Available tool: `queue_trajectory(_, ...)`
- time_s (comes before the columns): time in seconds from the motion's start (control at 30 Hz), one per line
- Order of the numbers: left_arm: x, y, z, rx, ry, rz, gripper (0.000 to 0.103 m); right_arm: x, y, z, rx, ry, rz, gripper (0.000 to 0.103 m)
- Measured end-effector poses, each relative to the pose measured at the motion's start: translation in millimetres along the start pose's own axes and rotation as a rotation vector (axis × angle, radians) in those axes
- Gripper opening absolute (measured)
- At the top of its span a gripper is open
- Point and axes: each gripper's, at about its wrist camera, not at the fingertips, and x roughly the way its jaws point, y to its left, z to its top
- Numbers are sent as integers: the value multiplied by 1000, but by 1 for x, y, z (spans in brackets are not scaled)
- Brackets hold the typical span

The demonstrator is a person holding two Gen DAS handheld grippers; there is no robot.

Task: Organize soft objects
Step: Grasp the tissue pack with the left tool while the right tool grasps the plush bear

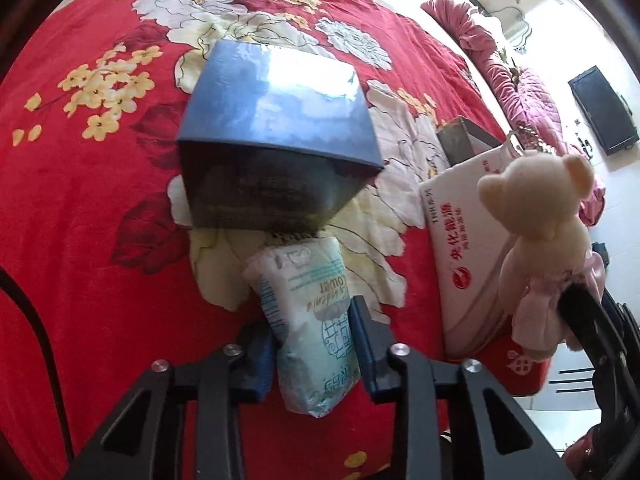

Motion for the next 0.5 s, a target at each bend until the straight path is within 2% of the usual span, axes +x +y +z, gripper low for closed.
queue_trajectory(0.23, -26, -13, -8, 39, -52, 20, 30, -18, -11, 1, 45, -39, 17, 26)
queue_trajectory(0.5, -72, -69, -21, 165, -138, 32, 30, -54, -44, -1, 144, -109, 11, 26)
